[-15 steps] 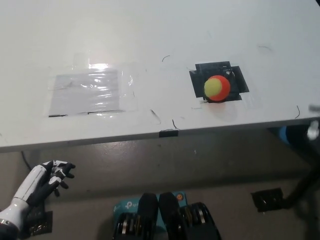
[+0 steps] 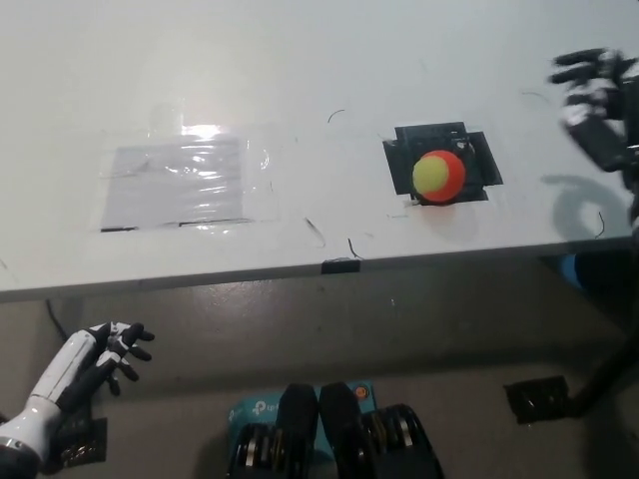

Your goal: The robot uses right hand to squeeze a small tennis ball placed on the black area of the table

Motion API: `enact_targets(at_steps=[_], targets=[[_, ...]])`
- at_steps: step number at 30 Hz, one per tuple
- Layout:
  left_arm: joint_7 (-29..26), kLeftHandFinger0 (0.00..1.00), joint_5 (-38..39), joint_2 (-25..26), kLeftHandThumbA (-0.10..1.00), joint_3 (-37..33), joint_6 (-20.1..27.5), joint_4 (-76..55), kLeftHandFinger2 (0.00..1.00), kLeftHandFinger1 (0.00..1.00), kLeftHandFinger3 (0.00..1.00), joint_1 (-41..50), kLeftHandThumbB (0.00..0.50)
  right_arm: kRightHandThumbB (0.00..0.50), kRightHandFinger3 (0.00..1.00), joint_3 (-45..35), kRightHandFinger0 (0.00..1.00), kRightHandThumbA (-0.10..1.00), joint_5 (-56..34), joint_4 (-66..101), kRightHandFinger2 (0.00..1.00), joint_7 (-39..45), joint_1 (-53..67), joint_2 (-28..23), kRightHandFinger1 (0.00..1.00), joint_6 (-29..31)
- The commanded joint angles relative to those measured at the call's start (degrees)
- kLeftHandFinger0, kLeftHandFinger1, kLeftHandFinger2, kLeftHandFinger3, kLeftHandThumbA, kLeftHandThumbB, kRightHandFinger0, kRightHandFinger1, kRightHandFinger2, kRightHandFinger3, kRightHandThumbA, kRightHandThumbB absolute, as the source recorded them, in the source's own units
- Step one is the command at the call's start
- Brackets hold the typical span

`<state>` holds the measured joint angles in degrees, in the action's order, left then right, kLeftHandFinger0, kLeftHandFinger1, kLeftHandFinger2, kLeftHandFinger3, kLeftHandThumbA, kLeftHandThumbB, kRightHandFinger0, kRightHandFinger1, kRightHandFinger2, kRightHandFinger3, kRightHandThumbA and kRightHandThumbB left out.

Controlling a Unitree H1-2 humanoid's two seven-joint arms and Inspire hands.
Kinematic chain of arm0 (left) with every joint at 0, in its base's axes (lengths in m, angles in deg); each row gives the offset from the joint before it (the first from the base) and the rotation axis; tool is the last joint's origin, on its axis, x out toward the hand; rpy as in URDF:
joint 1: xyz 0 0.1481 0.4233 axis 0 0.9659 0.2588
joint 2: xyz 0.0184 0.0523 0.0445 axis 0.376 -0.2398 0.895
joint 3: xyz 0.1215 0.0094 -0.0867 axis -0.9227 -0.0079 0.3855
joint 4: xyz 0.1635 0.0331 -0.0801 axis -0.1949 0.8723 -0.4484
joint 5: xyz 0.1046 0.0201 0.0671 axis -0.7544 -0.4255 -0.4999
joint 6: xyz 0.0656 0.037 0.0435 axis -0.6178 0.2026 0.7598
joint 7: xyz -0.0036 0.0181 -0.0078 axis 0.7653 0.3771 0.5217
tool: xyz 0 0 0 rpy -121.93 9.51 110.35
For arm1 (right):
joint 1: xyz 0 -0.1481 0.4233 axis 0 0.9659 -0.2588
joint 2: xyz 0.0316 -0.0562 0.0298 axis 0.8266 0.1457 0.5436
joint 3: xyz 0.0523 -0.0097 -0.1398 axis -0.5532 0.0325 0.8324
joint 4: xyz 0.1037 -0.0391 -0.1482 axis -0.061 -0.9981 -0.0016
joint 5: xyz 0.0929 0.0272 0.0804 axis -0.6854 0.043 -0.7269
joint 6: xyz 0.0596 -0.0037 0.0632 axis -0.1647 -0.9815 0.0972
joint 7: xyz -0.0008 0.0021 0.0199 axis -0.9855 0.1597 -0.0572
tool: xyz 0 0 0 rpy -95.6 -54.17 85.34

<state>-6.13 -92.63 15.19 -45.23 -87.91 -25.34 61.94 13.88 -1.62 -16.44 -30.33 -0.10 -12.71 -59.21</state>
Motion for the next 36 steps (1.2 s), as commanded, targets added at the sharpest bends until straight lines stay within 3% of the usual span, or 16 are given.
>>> enact_targets(at_steps=[1, 2, 3, 4, 9, 13, 16, 22, 25, 36], targets=[[0.34, 0.32, -0.10, 0.41, 0.90, 0.75, 0.80, -1.75, 0.49, 0.40, 0.58, -1.01, 0.115, 0.342, 0.91, 5.24, 0.78, 0.06, 3.95, -1.63, 1.00, 7.37, -4.71, -4.02, 0.98, -4.42], [0.35, 0.32, 0.00, 0.43, 0.90, 0.83, 1.02, -1.65, 0.49, 0.40, 0.58, -1.03, 0.115, 0.350, 0.91, 6.38, 0.83, 0.07, 4.53, -2.08, 1.00, 7.79, -5.07, -4.40, 1.00, -4.95], [0.25, 0.33, -0.98, 0.75, 0.92, 0.50, 0.66, -1.70, 0.50, 0.41, 0.60, -1.11, 0.094, 0.370, 1.00, 8.67, 0.95, 0.17, 6.51, -3.62, 1.00, 8.42, -6.09, -4.95, 1.00, -5.34], [0.35, 0.33, -1.02, 0.84, 0.91, 0.43, 1.03, -1.46, 0.50, 0.41, 0.60, -1.25, 0.082, 0.378, 1.00, 9.77, 1.00, 0.25, 7.37, -4.01, 1.00, 8.64, -6.62, -5.21, 1.00, -5.94], [0.31, 0.32, -1.39, 0.86, 0.87, 0.42, 1.42, -1.22, 0.50, 0.41, 0.61, -1.44, 0.032, 0.405, 1.00, 14.05, 1.00, 0.39, 9.91, -7.39, 1.00, 9.18, -10.63, -4.69, 1.00, -5.43], [0.43, 0.32, -1.45, 0.82, 0.87, 0.41, 1.69, -1.25, 0.51, 0.40, 0.61, -1.50, 0.026, 0.420, 1.00, 15.84, 1.00, 0.42, 11.45, -9.14, 1.00, 9.42, -12.80, -3.79, 1.00, -6.08], [0.37, 0.32, -1.49, 0.78, 0.89, 0.69, 0.73, -1.81, 0.52, 0.41, 0.62, -1.49, 0.053, 0.448, 1.00, 17.98, 1.00, 0.47, 13.87, -11.36, 1.00, 9.23, -15.05, -2.46, 1.00, -6.15], [0.58, 0.33, -0.73, 0.67, 0.92, 1.00, 1.56, -1.09, 0.52, 0.41, 0.62, -1.67, 0.094, 0.498, 1.00, 20.05, 1.00, 0.51, 17.69, -15.61, 1.00, 6.58, -17.81, 0.86, 1.00, -6.48], [0.70, 0.33, -1.02, 0.69, 0.93, 0.81, 1.37, -1.42, 0.52, 0.41, 0.62, -1.87, 0.088, 0.500, 1.00, 20.58, 1.00, 0.56, 19.71, -18.48, 1.00, 4.48, -18.49, 2.50, 1.00, -5.29], [1.27, 0.32, -1.01, 0.42, 0.92, 0.44, 1.09, -1.46, 0.50, 0.41, 0.62, -2.95, 0.093, 0.494, 1.00, 23.54, 1.00, 0.47, 23.10, -34.72, 1.00, 1.71, -17.23, 6.26, 1.00, -0.96]])
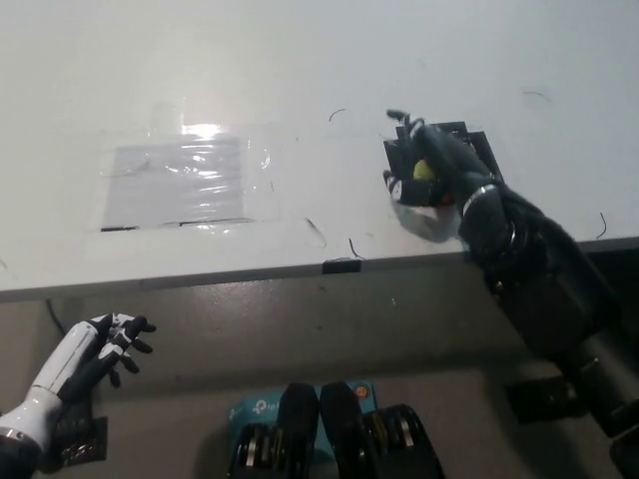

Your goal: The robot uses right hand to squeeze a small tennis ball placed on the black area of the table

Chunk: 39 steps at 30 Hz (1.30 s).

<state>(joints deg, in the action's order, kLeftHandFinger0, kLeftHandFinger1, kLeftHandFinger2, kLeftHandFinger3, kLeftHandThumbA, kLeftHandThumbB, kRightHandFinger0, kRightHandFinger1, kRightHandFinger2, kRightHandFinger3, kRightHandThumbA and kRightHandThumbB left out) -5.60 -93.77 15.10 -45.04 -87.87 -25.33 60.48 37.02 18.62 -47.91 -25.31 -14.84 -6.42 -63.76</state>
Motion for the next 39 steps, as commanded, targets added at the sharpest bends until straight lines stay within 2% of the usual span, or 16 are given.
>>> enact_targets(at_steps=[1, 11, 18, 20, 22, 23, 24, 25, 26, 27, 29, 30, 31, 36, 37, 39], targets=[[0.85, 0.33, 0.25, 0.48, 0.93, 0.30, 0.77, -1.76, 0.50, 0.41, 0.62, -1.42, 0.094, 0.496, 1.00, 0.73, 1.00, 0.46, 3.37, -4.73, 1.00, -3.79, -2.46, 0.09, 1.00, 3.48], [1.21, 0.34, 0.22, 0.04, 0.89, 0.06, 1.38, -2.10, 0.53, 0.43, 0.63, -1.39, 0.089, 0.466, 1.00, 2.96, 1.00, 0.42, 6.66, -15.85, 1.00, -6.66, -3.32, -2.10, 1.00, 8.53], [1.47, 0.36, -0.22, 0.39, 0.90, 0.03, 0.90, -2.40, 0.54, 0.44, 0.64, -2.43, 0.069, 0.276, 1.00, 2.84, 1.00, 0.19, 4.80, -19.73, 1.00, -1.39, -5.43, -2.50, 1.00, 10.70], [1.64, 0.38, -0.20, 0.49, 0.89, 0.03, 0.28, -2.72, 0.55, 0.45, 0.66, -2.51, 0.055, 0.217, 1.00, 5.47, 0.85, 0.22, 5.81, -20.14, 1.00, 5.38, -5.82, -2.58, 1.00, 8.45], [1.64, 0.40, 0.13, 0.34, 0.86, 0.25, -0.43, -3.13, 0.56, 0.46, 0.66, -2.58, 0.038, 0.097, 1.00, 6.13, 0.44, 0.09, 4.69, -21.20, 0.91, 8.28, -5.40, -2.77, 0.59, 11.16], [1.65, 0.40, 0.10, 0.35, 0.86, 0.25, -0.60, -3.33, 0.57, 0.46, 0.66, -2.52, 0.053, 0.022, 1.00, 6.28, 0.21, -0.01, 4.43, -21.18, 0.65, 8.52, -4.72, -2.76, 0.32, 11.77], [1.62, 0.40, 0.00, 0.39, 0.87, 0.25, -0.48, -3.27, 0.57, 0.46, 0.66, -2.57, 0.055, 0.032, 1.00, 6.44, 0.10, -0.07, 4.32, -21.30, 0.54, 8.62, -4.39, -2.70, 0.21, 12.28], [1.59, 0.40, -0.12, 0.40, 0.87, 0.24, -0.56, -3.40, 0.56, 0.46, 0.66, -2.57, 0.048, 0.007, 1.00, 6.75, 0.10, -0.10, 4.38, -21.41, 0.62, 8.50, -3.91, -2.77, 0.30, 13.67], [1.61, 0.40, -0.29, 0.50, 0.88, 0.17, -0.28, -3.61, 0.56, 0.46, 0.66, -2.51, 0.042, 0.000, 0.70, 8.34, 0.14, -0.10, 5.87, -21.74, 0.58, 6.89, -2.77, -3.00, 0.36, 16.99], [1.67, 0.40, -0.35, 0.59, 0.88, 0.15, -0.17, -3.42, 0.56, 0.46, 0.66, -2.62, 0.042, 0.000, 0.38, 9.60, 0.01, -0.10, 7.27, -22.26, 0.31, 6.19, -2.86, -2.81, 0.14, 17.05], [1.89, 0.40, 0.17, 0.66, 0.87, 0.42, 0.67, -2.86, 0.55, 0.46, 0.66, -2.59, 0.019, 0.000, 0.10, 10.53, 0.00, -0.10, 8.30, -21.18, 0.16, 2.30, -1.71, -2.77, 0.06, 18.41], [1.92, 0.40, 0.18, 0.80, 0.86, 0.55, 0.69, -2.85, 0.55, 0.46, 0.66, -2.43, 0.018, 0.000, 0.07, 10.79, 0.00, -0.10, 8.57, -21.26, 0.33, 1.18, -1.58, -2.62, 0.18, 19.05], [1.85, 0.40, -0.06, 0.79, 0.86, 0.51, 0.54, -2.77, 0.54, 0.46, 0.65, -2.52, 0.018, 0.000, 0.43, 11.31, 0.34, -0.10, 9.87, -21.09, 0.74, -2.90, -0.91, -2.99, 0.59, 21.31], [1.81, 0.39, 0.15, 1.05, 0.81, 0.91, 1.93, -1.97, 0.55, 0.45, 0.65, -1.71, 0.000, 0.000, 0.20, 5.63, 0.12, -0.10, 6.94, -17.23, 0.36, -14.15, 2.74, -2.92, 0.29, 27.47], [1.80, 0.39, 0.31, 0.93, 0.81, 1.13, 0.99, -2.27, 0.55, 0.46, 0.65, -1.49, 0.014, 0.046, 0.02, 2.31, 0.00, -0.10, 4.70, -16.61, 0.23, -18.39, 3.83, -2.25, 0.20, 30.71], [1.77, 0.40, 0.29, 0.88, 0.84, 1.17, 1.45, -1.91, 0.55, 0.46, 0.66, -1.43, 0.024, 0.086, 0.05, -1.27, 0.06, -0.10, 3.17, -16.00, 0.47, -21.41, 4.58, -1.53, 0.33, 33.24]])
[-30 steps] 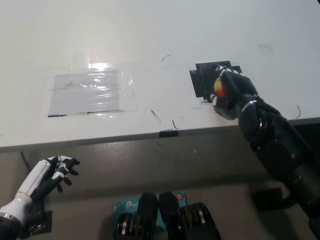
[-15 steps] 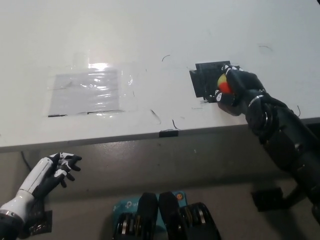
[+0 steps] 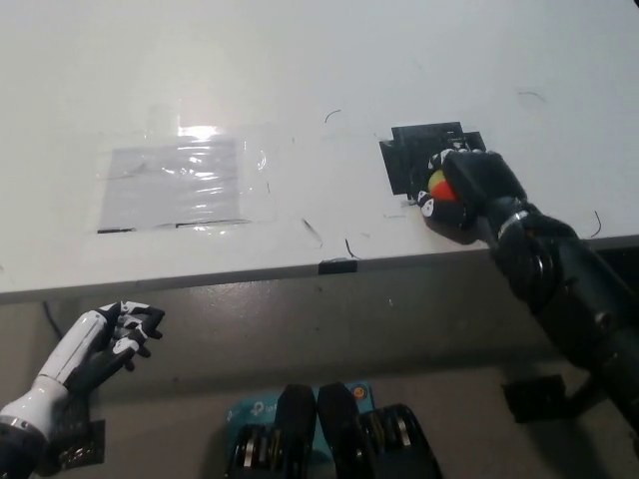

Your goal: The robot uses right hand to squeeze a small tennis ball placed on the black area of the table

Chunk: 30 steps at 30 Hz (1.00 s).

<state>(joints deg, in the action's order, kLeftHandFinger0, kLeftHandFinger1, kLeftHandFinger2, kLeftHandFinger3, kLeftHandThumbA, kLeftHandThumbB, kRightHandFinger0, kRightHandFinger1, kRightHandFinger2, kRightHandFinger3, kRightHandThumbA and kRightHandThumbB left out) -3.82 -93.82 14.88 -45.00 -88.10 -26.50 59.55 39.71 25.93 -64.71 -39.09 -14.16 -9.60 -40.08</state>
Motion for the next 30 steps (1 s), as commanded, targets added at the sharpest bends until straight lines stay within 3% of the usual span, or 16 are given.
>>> enact_targets(at_steps=[1, 3, 6, 7, 8, 10, 11, 14, 16, 17, 18, 22, 23, 25, 27, 30], targets=[[-0.10, 0.40, 0.24, 1.07, 0.84, 1.14, 1.76, -0.59, 0.55, 0.46, 0.66, -0.52, 0.025, 0.097, 0.07, -4.60, 0.06, -0.10, -4.05, 0.84, 0.53, -8.13, 3.94, 1.80, 0.35, 9.92], [-0.06, 0.40, 1.09, 0.74, 0.85, 1.48, 2.38, 0.26, 0.54, 0.45, 0.65, -0.63, 0.046, 0.131, 0.20, -9.25, 0.00, -0.10, -6.84, 0.74, 0.58, -11.99, 4.23, 2.96, 0.28, 13.76], [-0.19, 0.42, 0.77, 0.65, 0.86, 1.61, 1.40, 0.05, 0.54, 0.46, 0.65, -0.52, 0.048, 0.157, 0.33, -14.12, 0.00, -0.10, -9.22, 2.20, 0.47, -13.09, 4.46, 4.13, 0.16, 14.47], [0.04, 0.43, 1.21, 0.58, 0.86, 1.79, 1.15, -0.06, 0.55, 0.47, 0.64, -0.47, 0.049, 0.155, 0.35, -16.03, 0.00, -0.10, -10.25, 3.92, 0.50, -14.25, 4.52, 4.16, 0.19, 17.03], [0.06, 0.42, 1.09, 0.58, 0.85, 1.78, 1.60, -0.01, 0.55, 0.47, 0.64, -0.49, 0.033, 0.171, 0.33, -17.45, 0.11, -0.10, -9.92, 5.18, 0.47, -15.92, 4.53, 4.35, 0.18, 17.92], [-0.07, 0.41, 0.89, 0.47, 0.84, 1.88, 1.96, 0.21, 0.54, 0.46, 0.63, -0.54, 0.035, 0.173, 0.32, -19.96, 0.00, -0.10, -10.55, 8.17, 0.46, -16.23, 4.84, 5.07, 0.13, 16.05], [-0.02, 0.41, 1.06, 0.40, 0.84, 2.00, 2.16, 0.40, 0.54, 0.46, 0.63, -0.55, 0.035, 0.181, 0.32, -21.96, 0.00, -0.10, -12.19, 10.16, 0.46, -15.69, 5.10, 5.79, 0.12, 15.22], [-0.20, 0.40, -0.01, 0.57, 0.85, 1.80, 1.93, 0.15, 0.54, 0.45, 0.63, -0.54, 0.022, 0.222, 0.27, -27.65, 0.00, -0.10, -16.44, 16.63, 0.31, -14.91, 6.12, 8.15, 0.00, 13.28], [-0.39, 0.39, 0.29, 0.43, 0.83, 2.19, 1.89, -0.23, 0.53, 0.44, 0.63, -0.05, 0.013, 0.218, 0.21, -30.52, 0.00, -0.10, -20.18, 18.49, 0.24, -13.46, 6.14, 9.69, 0.00, 14.07], [-0.39, 0.38, 0.33, 0.41, 0.82, 2.22, 1.96, -0.23, 0.53, 0.43, 0.63, -0.08, 0.013, 0.226, 0.15, -33.50, 0.00, -0.10, -25.25, 21.26, 0.14, -12.16, 6.53, 11.50, 0.00, 12.04], [-0.39, 0.40, 0.21, 0.42, 0.87, 2.21, 1.43, -0.40, 0.54, 0.45, 0.63, -0.08, 0.040, 0.184, 0.13, -36.83, 0.00, -0.10, -34.04, 25.70, 0.07, -9.20, 7.93, 13.61, 0.00, 11.74], [-0.07, 0.39, 0.71, 0.40, 0.91, 2.29, 1.81, -0.15, 0.52, 0.44, 0.62, -0.61, 0.081, 0.140, 0.23, -41.02, 0.00, -0.10, -42.70, 29.95, 0.20, -5.70, 7.70, 15.53, 0.00, 6.55], [-0.05, 0.38, 0.58, 0.44, 0.92, 2.26, 1.78, -0.24, 0.52, 0.44, 0.62, -0.59, 0.081, 0.152, 0.24, -41.31, 0.00, -0.10, -42.95, 30.19, 0.21, -5.51, 7.66, 15.66, 0.00, 6.30], [-0.13, 0.38, 0.03, 0.53, 0.91, 2.16, 1.07, -0.80, 0.53, 0.44, 0.63, -0.50, 0.054, 0.120, 0.25, -42.65, 0.00, -0.10, -44.42, 31.51, 0.23, -5.98, 7.21, 16.60, 0.00, 4.70], [-0.16, 0.38, 0.22, 0.42, 0.87, 2.28, 1.15, -0.75, 0.54, 0.45, 0.64, -0.51, 0.040, 0.101, 0.21, -43.05, 0.00, -0.10, -45.55, 32.62, 0.20, -4.92, 7.24, 16.89, 0.00, 3.90], [-0.27, 0.38, -0.14, 0.45, 0.87, 2.21, 1.06, -0.87, 0.54, 0.44, 0.63, -0.39, 0.034, 0.116, 0.17, -43.15, 0.00, -0.10, -45.67, 34.36, 0.14, -5.05, 8.54, 18.52, 0.00, 2.35]])
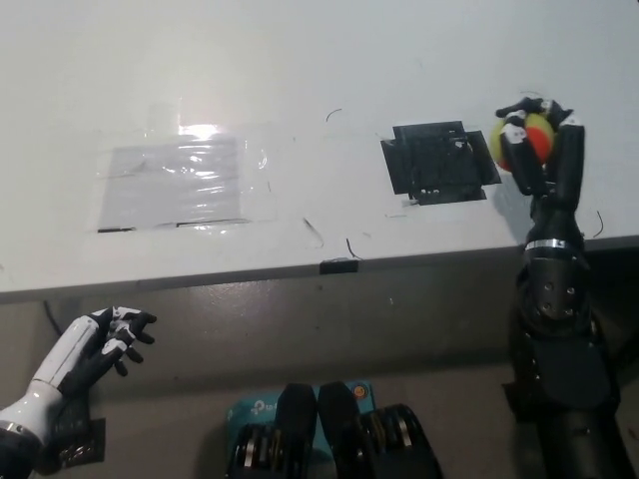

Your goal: The robot uses right hand to squeeze a small tennis ball placed on the black area of the table

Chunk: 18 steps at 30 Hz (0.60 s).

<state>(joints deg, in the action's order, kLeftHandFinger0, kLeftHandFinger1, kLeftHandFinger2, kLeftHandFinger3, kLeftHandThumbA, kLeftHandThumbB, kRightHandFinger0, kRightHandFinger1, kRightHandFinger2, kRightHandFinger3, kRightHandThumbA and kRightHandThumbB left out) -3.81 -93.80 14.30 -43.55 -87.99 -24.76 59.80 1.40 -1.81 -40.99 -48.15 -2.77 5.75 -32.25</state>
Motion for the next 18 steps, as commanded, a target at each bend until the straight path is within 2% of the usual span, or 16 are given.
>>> enact_targets(at_steps=[1, 2, 3, 5, 8, 10, 13, 15, 18], targets=[[-0.22, 0.38, -0.10, 1.01, 0.87, 0.77, 0.80, -2.69, 0.54, 0.45, 0.63, -0.62, 0.034, 0.116, 0.16, -5.05, 0.00, -0.10, -18.03, 10.84, 0.14, 4.06, -2.73, 3.39, 0.00, -5.85], [-0.30, 0.39, 0.03, 0.86, 0.85, 0.88, 0.45, -2.82, 0.53, 0.44, 0.63, -0.62, 0.029, 0.114, 0.15, -5.09, 0.00, -0.10, -18.24, 11.24, 0.14, 4.28, -2.22, 3.69, 0.00, -6.21], [-0.25, 0.38, -0.06, 1.14, 0.84, 0.77, 2.14, -2.19, 0.53, 0.44, 0.63, -0.81, 0.012, 0.109, 0.15, -5.11, 0.00, -0.10, -19.18, 12.21, 0.14, 4.85, -1.51, 4.26, 0.00, -6.78], [-0.24, 0.38, 0.01, 1.15, 0.85, 0.94, 1.18, -2.69, 0.53, 0.44, 0.64, -0.57, 0.032, 0.128, 0.14, -5.87, 0.00, -0.10, -20.71, 14.19, 0.14, 3.96, -0.78, 5.84, 0.00, -8.63], [-0.10, 0.38, 0.20, 1.01, 0.85, 0.87, 1.09, -2.79, 0.54, 0.45, 0.64, -0.88, 0.030, 0.125, 0.15, -6.16, 0.00, -0.10, -21.42, 16.25, 0.16, 3.87, -0.05, 6.67, 0.00, -9.75], [-0.12, 0.39, -0.47, 1.24, 0.89, 0.63, 0.78, -3.27, 0.55, 0.46, 0.65, -0.79, 0.027, 0.123, 0.16, -6.26, 0.00, -0.10, -21.43, 17.12, 0.16, 3.52, 0.10, 7.03, 0.00, -10.76], [-0.24, 0.40, -0.55, 1.09, 0.86, 0.83, -0.43, -3.89, 0.55, 0.46, 0.65, -0.91, 0.028, 0.112, 0.16, -6.31, 0.00, -0.10, -21.22, 17.99, 0.15, 2.65, 0.21, 7.62, 0.00, -11.41], [-0.05, 0.40, -0.51, 1.27, 0.84, 0.75, 0.40, -3.89, 0.55, 0.46, 0.65, -0.88, 0.000, 0.108, 0.16, -6.51, 0.00, -0.10, -21.00, 18.67, 0.15, 1.74, 0.68, 7.99, 0.00, -12.24], [-0.14, 0.39, -0.45, 1.20, 0.80, 0.83, 0.77, -3.64, 0.54, 0.45, 0.64, -0.98, 0.000, 0.102, 0.15, -6.62, 0.00, -0.10, -21.43, 18.38, 0.16, 2.04, 1.35, 7.87, 0.00, -11.83]])
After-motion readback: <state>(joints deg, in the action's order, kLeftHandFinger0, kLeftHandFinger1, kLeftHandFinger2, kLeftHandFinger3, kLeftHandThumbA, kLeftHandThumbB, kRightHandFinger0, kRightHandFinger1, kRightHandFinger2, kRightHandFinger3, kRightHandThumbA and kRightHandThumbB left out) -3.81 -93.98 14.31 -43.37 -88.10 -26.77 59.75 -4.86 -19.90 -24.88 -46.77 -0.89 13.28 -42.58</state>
